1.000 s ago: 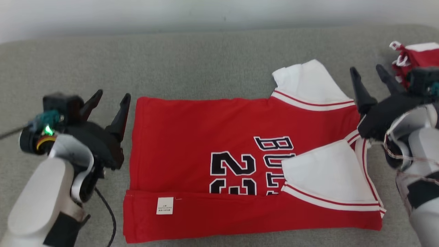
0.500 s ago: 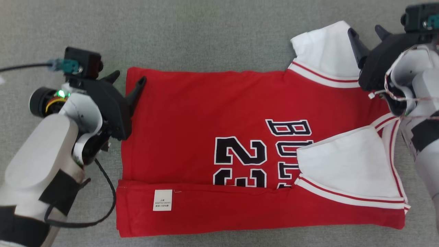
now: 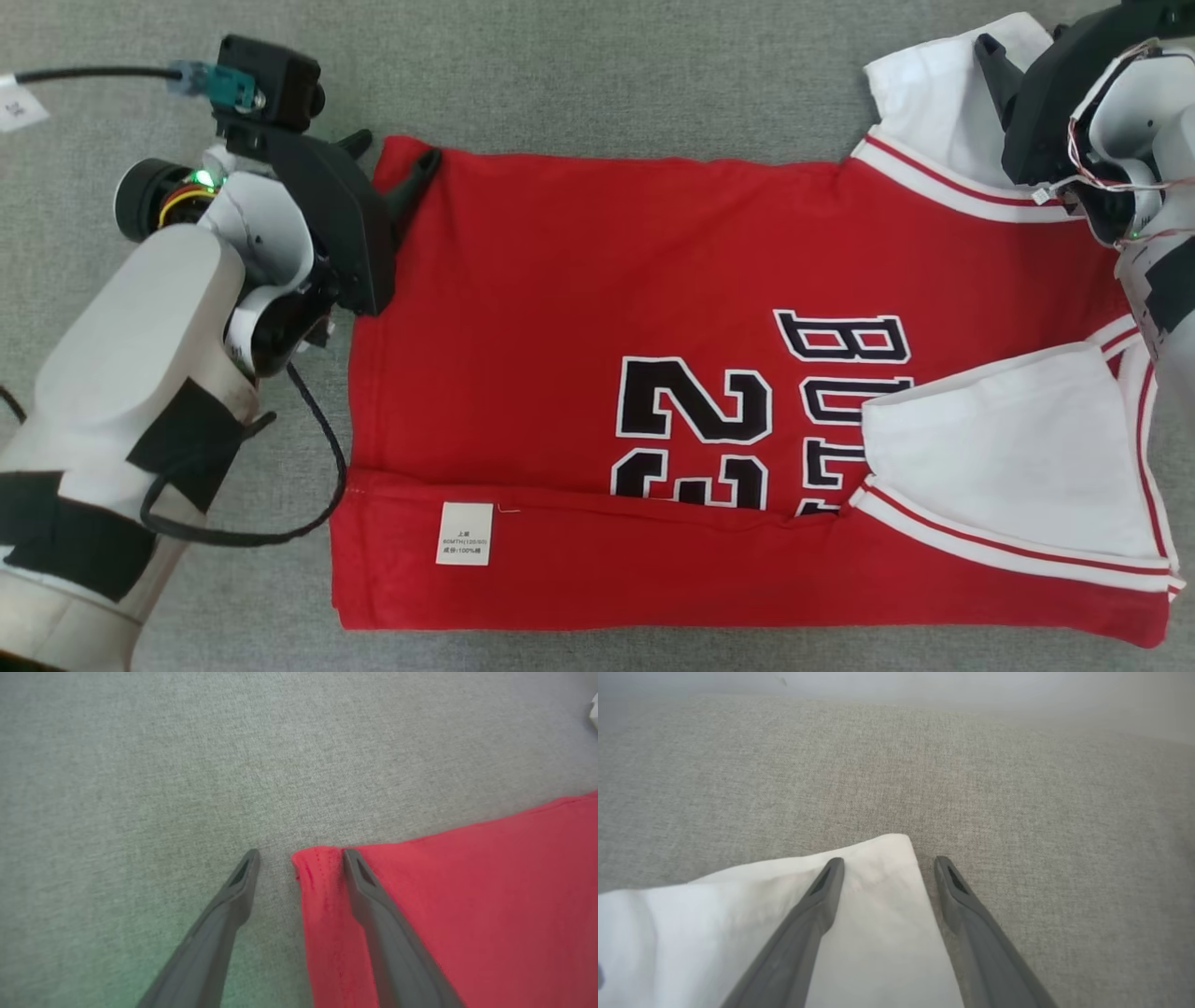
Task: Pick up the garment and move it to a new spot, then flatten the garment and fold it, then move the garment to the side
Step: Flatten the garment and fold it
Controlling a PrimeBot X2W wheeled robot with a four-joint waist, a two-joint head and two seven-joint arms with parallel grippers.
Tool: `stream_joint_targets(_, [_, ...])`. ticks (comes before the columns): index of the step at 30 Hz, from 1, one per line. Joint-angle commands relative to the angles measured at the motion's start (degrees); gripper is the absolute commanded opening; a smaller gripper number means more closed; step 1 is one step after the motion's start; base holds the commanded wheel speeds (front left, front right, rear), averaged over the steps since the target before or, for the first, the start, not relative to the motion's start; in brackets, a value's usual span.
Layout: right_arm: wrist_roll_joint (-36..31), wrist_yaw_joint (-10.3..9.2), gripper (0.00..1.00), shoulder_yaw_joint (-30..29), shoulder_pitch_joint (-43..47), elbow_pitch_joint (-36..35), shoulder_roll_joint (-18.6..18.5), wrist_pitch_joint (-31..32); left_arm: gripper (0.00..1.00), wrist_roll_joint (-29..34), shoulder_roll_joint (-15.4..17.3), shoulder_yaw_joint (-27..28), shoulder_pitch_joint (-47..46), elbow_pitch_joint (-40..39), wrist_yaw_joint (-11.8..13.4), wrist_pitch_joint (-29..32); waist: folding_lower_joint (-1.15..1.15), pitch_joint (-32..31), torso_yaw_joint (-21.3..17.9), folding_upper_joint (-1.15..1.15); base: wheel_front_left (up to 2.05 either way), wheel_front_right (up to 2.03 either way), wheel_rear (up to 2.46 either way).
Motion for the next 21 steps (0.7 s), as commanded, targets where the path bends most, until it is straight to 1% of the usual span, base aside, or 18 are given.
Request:
stream_joint_targets(1, [-0.5, -0.14, 1.00, 0.8, -1.2, 1.8, 0.5, 1.2, 0.73, -1.3, -0.5, -1.5, 0.4, 1.8, 0.2, 2.3, 0.00, 0.6, 0.5, -0.01, 0.00, 0.00, 0.00])
stream_joint_targets(3, [-0.9, -0.14, 1.00, 1.5, -1.9, 3.5, 0.6, 2.3, 0.19, -2.4, -0.8, -2.5, -0.1, 2.2, 0.1, 3.4, 0.00, 0.8, 0.7, -0.01, 0.00, 0.00, 0.00])
stream_joint_targets(4, [-0.9, -0.14, 1.00, 1.7, -2.2, 4.3, 0.7, 3.3, 0.00, -3.1, -0.9, -2.8, -0.3, 2.2, 0.1, 3.9, 0.00, 0.8, 0.8, -0.01, 0.00, 0.00, 0.00])
stream_joint_targets(5, [-0.8, -0.14, 0.75, 1.8, -2.5, 5.0, 0.8, 4.2, 0.00, -3.6, -0.9, -3.0, -0.5, 2.3, 0.1, 4.0, 0.00, 0.9, 0.9, -0.01, 0.00, 0.00, 0.00])
stream_joint_targets(6, [-0.8, -0.14, 0.19, 2.0, -2.7, 5.3, 1.0, 4.5, 0.00, -3.9, -0.7, -3.2, -1.0, 2.5, 0.2, 4.3, 0.00, 0.9, 0.9, -0.01, 0.00, 0.00, 0.00])
stream_joint_targets(7, [-0.7, -0.14, 0.00, 2.0, -3.3, 5.6, 1.0, 4.5, 0.00, -4.2, -0.6, -3.5, -1.3, 2.5, 0.2, 4.3, 0.00, 0.9, 0.9, -0.01, 0.00, 0.00, 0.00])
stream_joint_targets(10, [-0.3, -0.14, 0.00, 1.6, -4.2, 5.8, 1.1, 3.3, 0.00, -4.7, -0.5, -3.6, -1.8, 2.4, 0.2, 3.4, 0.00, 0.7, 0.9, -0.01, 0.00, 0.00, 0.00])
stream_joint_targets(14, [0.1, -0.14, 0.00, 1.7, -4.5, 5.3, 1.4, -1.3, 0.00, -4.2, 0.4, -3.5, -2.7, 2.4, 0.2, -1.4, 0.00, -0.8, 0.3, -0.01, 0.00, 0.00, 0.00])
stream_joint_targets(15, [0.4, -0.14, 0.00, 1.9, -3.4, 4.9, 1.2, -3.8, 0.00, -4.0, 0.3, -3.7, -2.1, 2.9, 0.2, -3.4, 0.00, -1.9, 0.0, -0.01, 0.00, 0.00, 0.00])
stream_joint_targets(21, [3.5, -0.14, 0.00, 3.0, 1.3, 1.8, 0.1, -10.7, 0.00, -3.9, -0.1, -3.8, 0.7, 3.7, 0.2, -10.3, 0.00, -6.1, -1.2, -0.01, 0.00, 0.00, 0.00])
